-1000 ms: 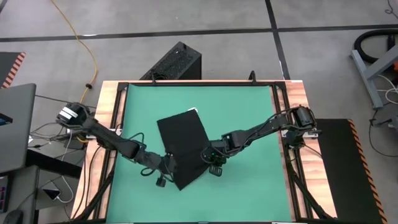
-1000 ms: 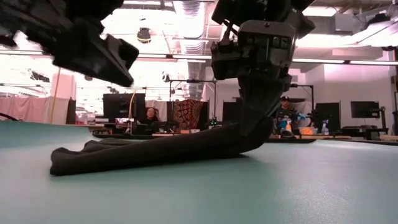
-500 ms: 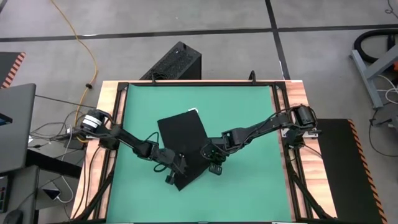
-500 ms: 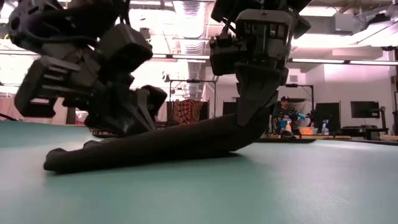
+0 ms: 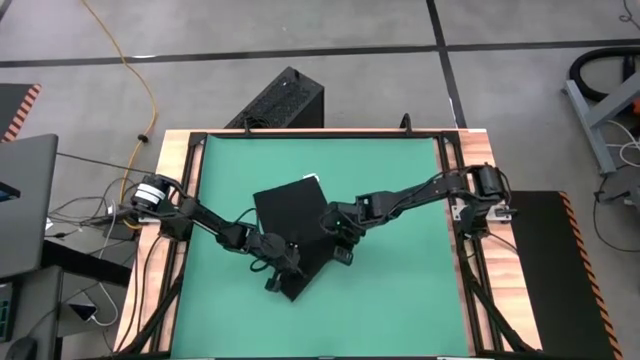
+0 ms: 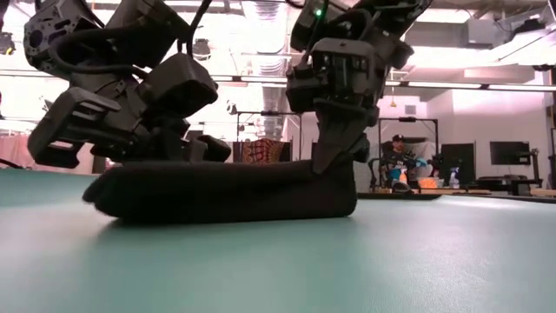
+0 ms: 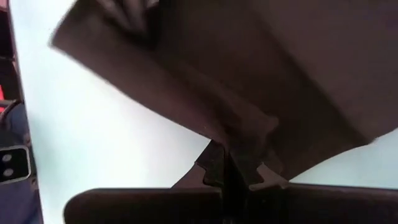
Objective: Roll towel into tight, uniform cylinder
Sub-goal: Roll the black towel
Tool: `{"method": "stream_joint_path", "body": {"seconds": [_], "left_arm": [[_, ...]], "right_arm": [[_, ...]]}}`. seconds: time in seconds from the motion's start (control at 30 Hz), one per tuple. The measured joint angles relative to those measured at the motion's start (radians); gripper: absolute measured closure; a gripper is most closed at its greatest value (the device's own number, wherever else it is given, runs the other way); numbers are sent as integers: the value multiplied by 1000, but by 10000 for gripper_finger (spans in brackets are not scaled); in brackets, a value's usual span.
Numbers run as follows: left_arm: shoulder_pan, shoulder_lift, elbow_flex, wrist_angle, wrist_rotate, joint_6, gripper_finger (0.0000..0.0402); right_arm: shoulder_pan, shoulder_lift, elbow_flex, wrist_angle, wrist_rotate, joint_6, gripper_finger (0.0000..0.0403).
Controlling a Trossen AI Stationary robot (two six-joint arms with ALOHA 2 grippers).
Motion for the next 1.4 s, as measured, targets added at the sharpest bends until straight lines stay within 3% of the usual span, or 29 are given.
{"method": "stream_joint_path", "body": {"seconds": [0.3,0.7,0.93,1.03,1.13,1.27,1.4], "left_arm": [[0,0,0,-11,40,-26,402],[-1,-1,0,-18,71,-98,401],[-3,-139,0,-142,92,-202,401],[-10,-257,0,-275,46,-248,401],[-42,-369,0,-371,-68,-277,401],[-108,-461,0,-363,-190,-298,401],[-180,-455,42,-332,-288,-305,401]], "right_arm": [[-60,3,0,0,49,-41,388],[-84,127,3,76,70,-52,388],[-77,130,3,76,75,-55,388],[-76,131,3,76,75,-67,388],[-76,131,2,77,76,-69,388],[-76,132,2,80,76,-71,388],[-76,133,1,80,76,-71,388]]}}
